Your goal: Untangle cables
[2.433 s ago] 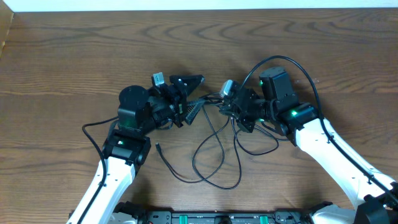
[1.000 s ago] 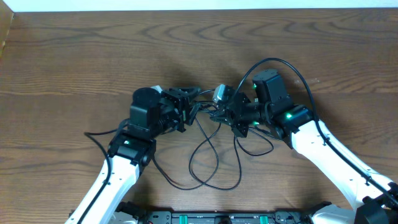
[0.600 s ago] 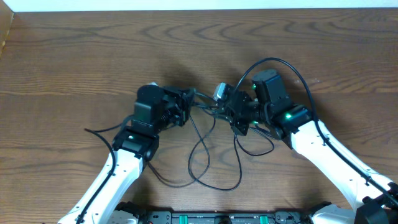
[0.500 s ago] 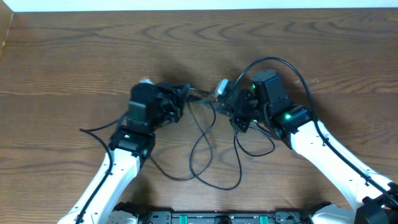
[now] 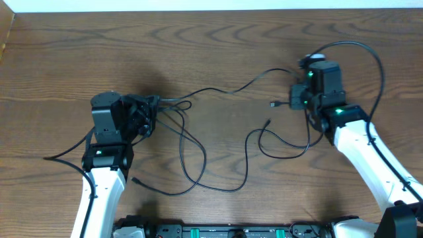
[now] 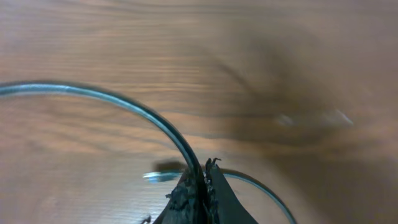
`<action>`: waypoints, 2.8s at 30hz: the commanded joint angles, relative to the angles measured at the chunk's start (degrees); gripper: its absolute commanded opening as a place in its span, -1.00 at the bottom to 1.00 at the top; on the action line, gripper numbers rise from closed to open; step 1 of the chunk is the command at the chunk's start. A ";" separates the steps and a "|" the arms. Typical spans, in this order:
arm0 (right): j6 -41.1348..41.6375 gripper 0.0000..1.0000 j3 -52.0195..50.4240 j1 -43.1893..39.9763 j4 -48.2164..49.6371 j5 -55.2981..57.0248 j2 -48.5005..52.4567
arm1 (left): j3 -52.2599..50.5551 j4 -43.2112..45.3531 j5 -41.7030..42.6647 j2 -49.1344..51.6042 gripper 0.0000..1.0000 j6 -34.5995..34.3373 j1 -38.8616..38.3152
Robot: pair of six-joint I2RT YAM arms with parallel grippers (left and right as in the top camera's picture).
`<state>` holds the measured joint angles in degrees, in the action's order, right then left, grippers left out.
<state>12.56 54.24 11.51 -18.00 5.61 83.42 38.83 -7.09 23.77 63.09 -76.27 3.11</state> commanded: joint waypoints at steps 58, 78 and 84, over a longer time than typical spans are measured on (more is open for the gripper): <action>16.79 0.98 0.22 -7.80 -3.32 -1.40 -0.13 | 0.55 42.99 10.23 13.25 -0.84 36.85 -33.27; 13.68 0.99 0.22 -8.79 -1.62 -3.58 3.45 | 20.92 40.52 9.79 31.56 -0.71 35.98 -29.31; 16.68 0.98 0.22 -8.79 2.58 -20.74 10.71 | 22.16 40.26 10.56 28.39 -0.74 35.23 -26.49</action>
<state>28.08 54.26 2.96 -16.08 -4.69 91.07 59.18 33.32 32.36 94.56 -41.56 -24.36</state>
